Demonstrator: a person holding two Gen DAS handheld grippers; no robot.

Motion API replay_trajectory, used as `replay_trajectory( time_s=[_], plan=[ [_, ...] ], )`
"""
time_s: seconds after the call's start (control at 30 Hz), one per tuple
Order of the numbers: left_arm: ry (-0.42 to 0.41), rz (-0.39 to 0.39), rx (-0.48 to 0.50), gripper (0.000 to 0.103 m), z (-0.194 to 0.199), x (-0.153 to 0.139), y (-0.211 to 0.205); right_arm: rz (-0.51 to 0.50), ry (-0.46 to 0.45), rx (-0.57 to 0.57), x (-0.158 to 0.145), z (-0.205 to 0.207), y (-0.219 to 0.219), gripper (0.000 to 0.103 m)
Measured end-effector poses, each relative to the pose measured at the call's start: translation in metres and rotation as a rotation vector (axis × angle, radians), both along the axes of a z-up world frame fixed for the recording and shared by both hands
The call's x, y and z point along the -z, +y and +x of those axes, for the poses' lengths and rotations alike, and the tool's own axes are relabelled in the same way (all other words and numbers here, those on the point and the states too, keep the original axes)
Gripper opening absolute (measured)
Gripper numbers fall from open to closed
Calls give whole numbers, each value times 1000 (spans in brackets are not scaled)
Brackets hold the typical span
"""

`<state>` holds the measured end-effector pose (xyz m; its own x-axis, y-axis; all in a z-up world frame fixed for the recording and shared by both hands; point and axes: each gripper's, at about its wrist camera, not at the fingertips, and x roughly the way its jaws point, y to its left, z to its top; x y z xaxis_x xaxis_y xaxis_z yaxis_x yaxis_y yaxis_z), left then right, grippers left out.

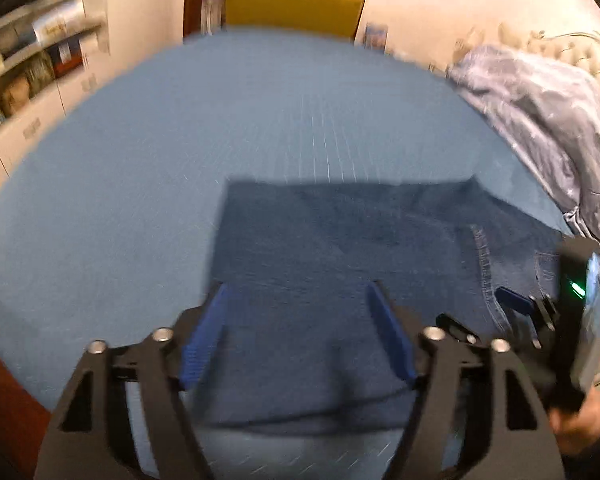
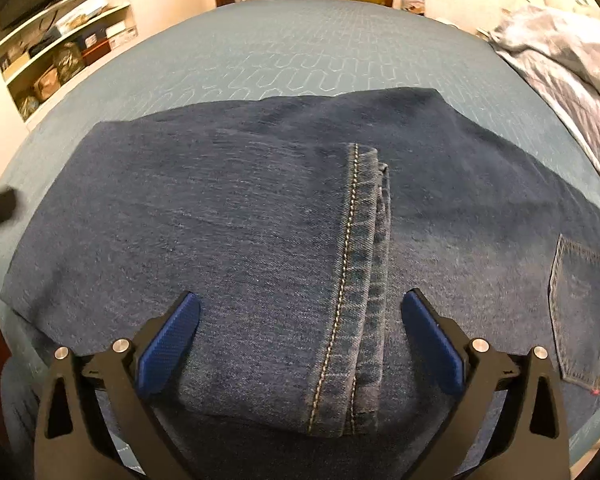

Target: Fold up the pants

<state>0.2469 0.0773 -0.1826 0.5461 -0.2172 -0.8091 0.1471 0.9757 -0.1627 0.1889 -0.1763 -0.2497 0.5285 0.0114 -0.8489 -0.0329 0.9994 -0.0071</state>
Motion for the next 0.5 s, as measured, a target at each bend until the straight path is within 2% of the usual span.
replay_trajectory(
  time_s=[0.07, 0.13, 0.27, 0.4, 0.5],
  plan=[
    [63, 39, -9, 81, 13, 20, -9, -1, -3, 3, 0, -1, 0, 98],
    [86, 68, 29, 91, 13, 33, -17, 4, 7, 6, 0, -2, -1, 98],
    [45, 190, 93, 98, 0, 50, -32, 11, 20, 15, 1, -2, -3, 98],
    [11, 163, 60, 100, -4, 56, -29, 8, 6, 17, 2, -5, -3, 98],
    [-9, 187, 45, 101, -10, 60, -33, -7, 5, 14, 2, -8, -1, 98]
  ],
)
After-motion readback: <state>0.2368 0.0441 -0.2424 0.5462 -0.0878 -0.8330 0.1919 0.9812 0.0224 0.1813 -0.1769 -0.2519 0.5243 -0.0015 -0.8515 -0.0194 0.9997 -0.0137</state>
